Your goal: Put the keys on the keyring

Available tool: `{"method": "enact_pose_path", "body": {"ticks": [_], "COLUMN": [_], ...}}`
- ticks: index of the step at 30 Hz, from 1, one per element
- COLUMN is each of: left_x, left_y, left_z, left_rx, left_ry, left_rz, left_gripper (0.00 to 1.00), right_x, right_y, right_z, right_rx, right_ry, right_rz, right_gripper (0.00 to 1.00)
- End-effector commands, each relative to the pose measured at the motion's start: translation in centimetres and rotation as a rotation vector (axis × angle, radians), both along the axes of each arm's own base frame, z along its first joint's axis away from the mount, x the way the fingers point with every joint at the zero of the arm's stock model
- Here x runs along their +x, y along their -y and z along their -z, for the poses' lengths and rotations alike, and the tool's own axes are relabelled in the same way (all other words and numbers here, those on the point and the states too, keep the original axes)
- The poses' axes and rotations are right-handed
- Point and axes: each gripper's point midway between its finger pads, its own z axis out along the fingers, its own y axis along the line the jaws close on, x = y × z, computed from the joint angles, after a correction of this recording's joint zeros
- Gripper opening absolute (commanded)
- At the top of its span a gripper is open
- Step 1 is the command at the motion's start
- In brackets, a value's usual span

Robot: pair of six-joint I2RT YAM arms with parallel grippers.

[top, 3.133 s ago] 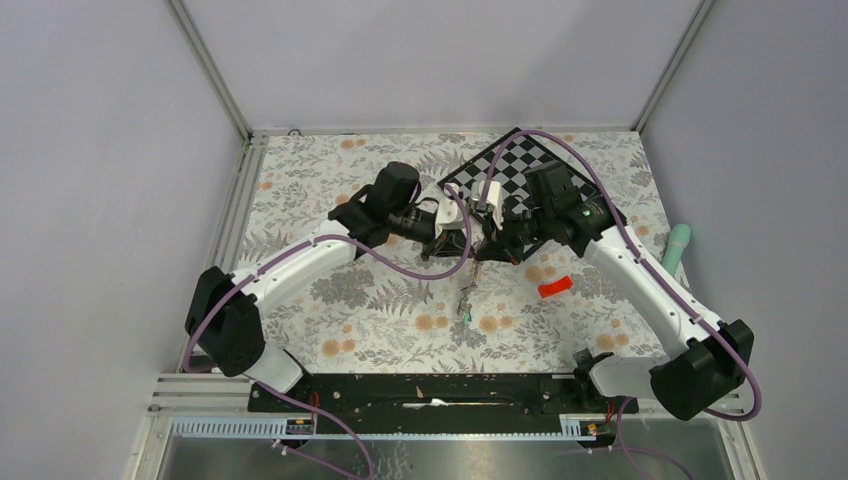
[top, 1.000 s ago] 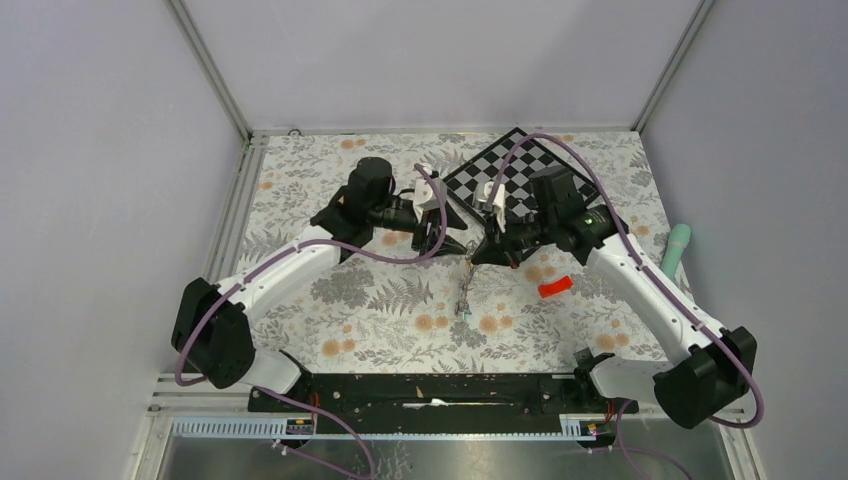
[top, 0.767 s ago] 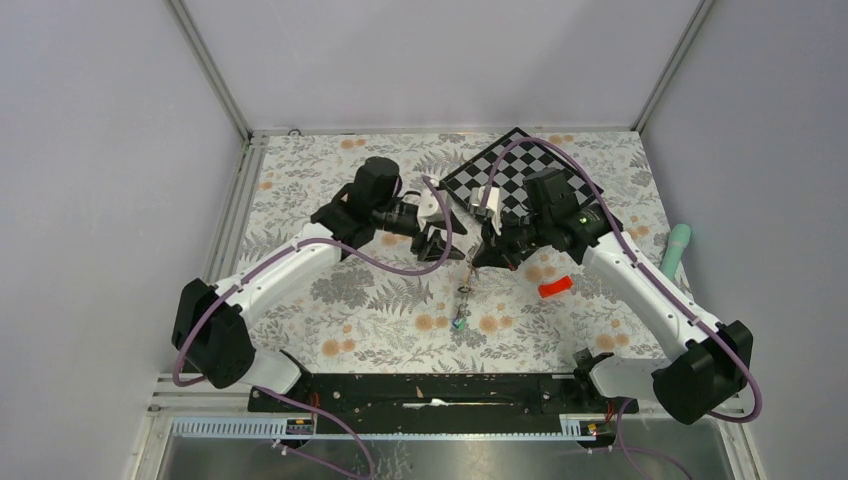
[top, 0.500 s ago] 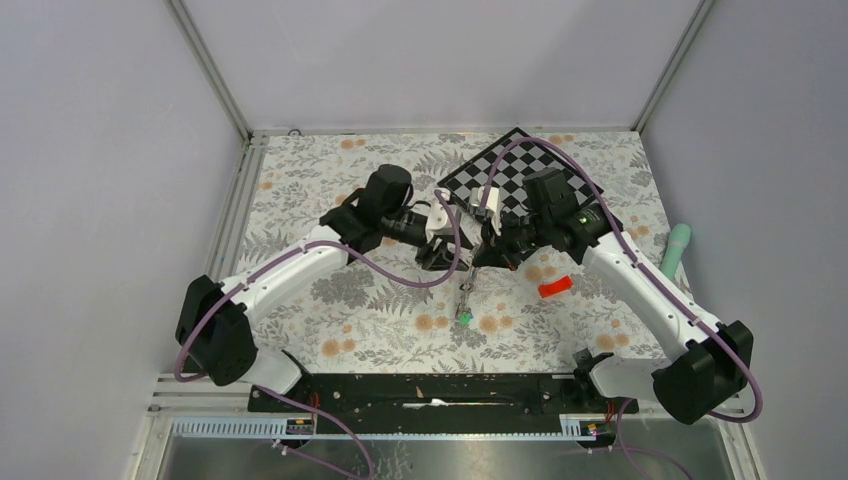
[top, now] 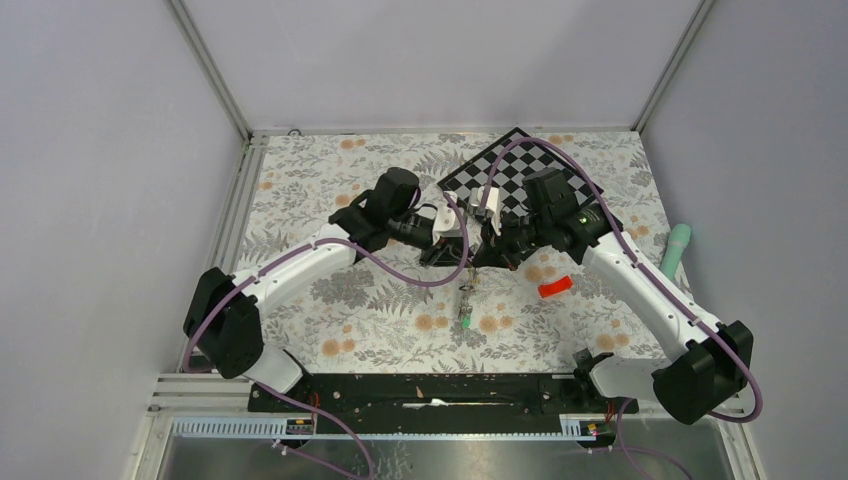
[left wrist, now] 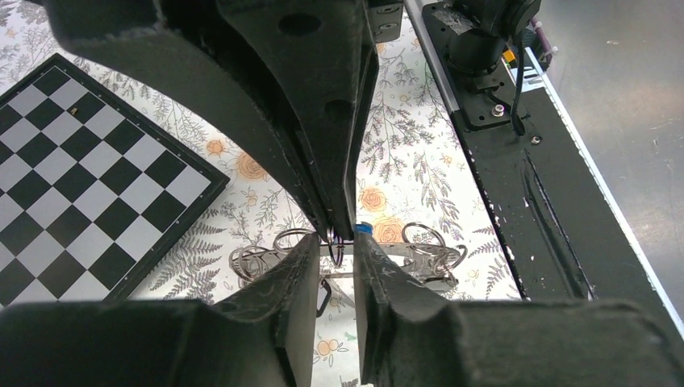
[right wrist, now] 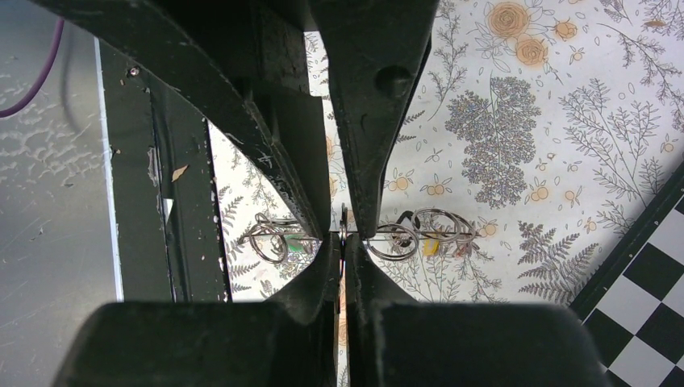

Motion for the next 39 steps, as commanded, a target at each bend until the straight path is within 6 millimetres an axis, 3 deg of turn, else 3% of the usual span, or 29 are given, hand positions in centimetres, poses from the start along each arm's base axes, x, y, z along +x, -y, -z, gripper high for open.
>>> {"method": "enact_pose_path", "body": {"ticks": [1,10,22,27,33,39], "left_x": [0.5,0.6,0.6,0.9,1.0,-0.5], "left_y": [0.7,0.7,0.6,0.4,-0.7,-1.7], "left_z": [-2.5,-3.0,-3.0,-3.8,-6.2,-7.7], "left_rx": [-0.057,-0.058,-0.056,-0.091,-0.219,-0.337], "left_ry": [0.067,0.076,0.072,0.035,-0.11,-0.232], "left_rz": [0.016,0.007,0.011,-0.01,-0.05,-0.03], "left_gripper": [0.22,0.2,0.01,0.0,0.0,0.0], "right_x": [0.2,0.1,-0.2,-0.3,0.5,1.2], "right_y": [-0.7,-0.5,-0.5,-0.5,-0.5,-0.3], "right_z": [-2.1,-1.9,-1.6,-1.6,-3.4,-5.6], "right_rx": [0.047,0.04,0.038,0.042,0.083,0.191], "right_ry": [0.069,0.07,0.063,0.066,0.093,0.048], "right_rz": [-0.027,-0.031,-0.044,-0.043,-0.007,0.035], "right_gripper": [0.0,0.0,0.0,0.01,0.24,0.43]}}
